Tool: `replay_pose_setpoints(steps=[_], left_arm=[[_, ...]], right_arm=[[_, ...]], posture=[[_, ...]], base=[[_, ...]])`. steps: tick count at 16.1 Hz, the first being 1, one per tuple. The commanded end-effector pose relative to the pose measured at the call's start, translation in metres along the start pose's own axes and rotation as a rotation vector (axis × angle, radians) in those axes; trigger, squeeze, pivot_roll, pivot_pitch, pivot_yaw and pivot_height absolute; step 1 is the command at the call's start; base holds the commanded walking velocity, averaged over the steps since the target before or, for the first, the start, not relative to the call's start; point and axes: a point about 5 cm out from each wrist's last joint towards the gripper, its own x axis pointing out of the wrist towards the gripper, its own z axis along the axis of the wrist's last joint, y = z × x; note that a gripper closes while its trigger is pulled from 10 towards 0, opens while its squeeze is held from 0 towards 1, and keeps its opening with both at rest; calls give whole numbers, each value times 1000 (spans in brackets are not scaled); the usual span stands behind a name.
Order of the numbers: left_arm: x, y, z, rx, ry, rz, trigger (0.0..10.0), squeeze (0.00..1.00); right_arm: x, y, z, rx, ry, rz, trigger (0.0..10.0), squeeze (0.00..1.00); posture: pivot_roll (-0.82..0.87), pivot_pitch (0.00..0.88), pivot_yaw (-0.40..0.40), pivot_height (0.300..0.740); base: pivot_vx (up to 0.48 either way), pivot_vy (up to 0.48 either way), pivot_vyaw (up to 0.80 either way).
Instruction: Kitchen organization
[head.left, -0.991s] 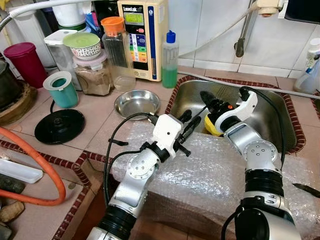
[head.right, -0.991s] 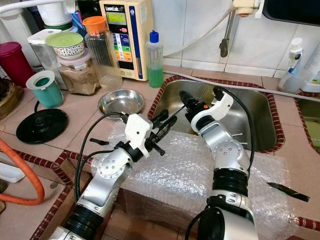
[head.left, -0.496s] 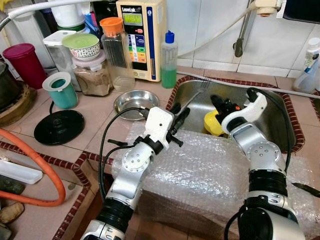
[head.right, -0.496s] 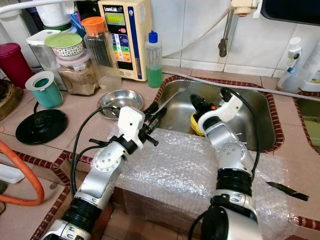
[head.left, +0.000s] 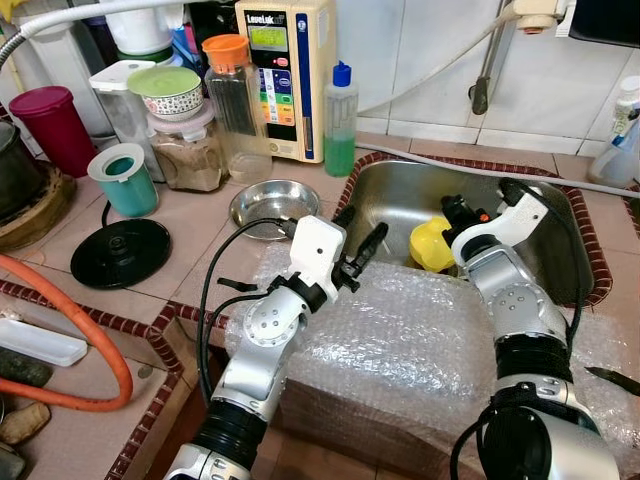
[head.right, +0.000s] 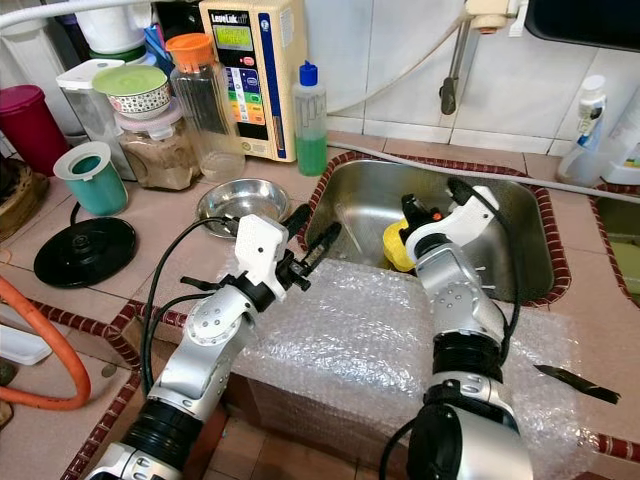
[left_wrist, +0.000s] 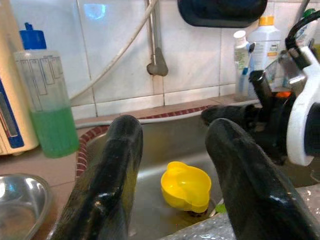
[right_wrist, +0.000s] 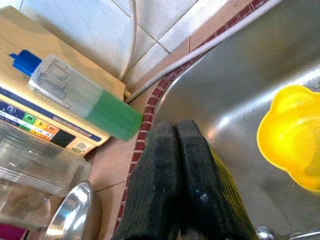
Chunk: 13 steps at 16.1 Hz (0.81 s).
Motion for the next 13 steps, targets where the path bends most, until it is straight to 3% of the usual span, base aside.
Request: replay_pose_setpoints(steps=[1,5,7,9,10,11,13], left_arm=[[0,1,2,7,-2,-1,10000,1000],[-1,1,-2,-9,17,-1,10000,1000],[-2,1,-3,-16,32,-5,10000,1000],[-6,3,-8,-51,78,5,10000,1000],[-6,6,-8,-59,81,28,10000,1000],[-9,14,-6,-79,83,81,10000,1000],[-10,17,-5,-70,79,98,10000,1000]], right_arm=[[3,6,-1,-20,4,6,0,0],[0,-1,-3,-70,-1,-17,0,0],[-1,-4,-4,-155,8,-22,0,0],[-12,-14,-8,-486,16,-27,0,0],[-15,-16,-9,-560,15,-25,0,0],[-24,-19,-8,-724,-17,-19,0,0],[-27,-21,-7,-771,-30,-16,0,0]], posture=[[-44,0,67,740],[-50,0,66,740],[-50,0,66,740],[-50,0,64,740],[-50,0,64,740],[-56,0,66,740],[-56,0,66,740]], base=[[0,0,0],[0,0,0],[0,0,0],[0,0,0],[0,0,0],[0,0,0],[0,0,0]])
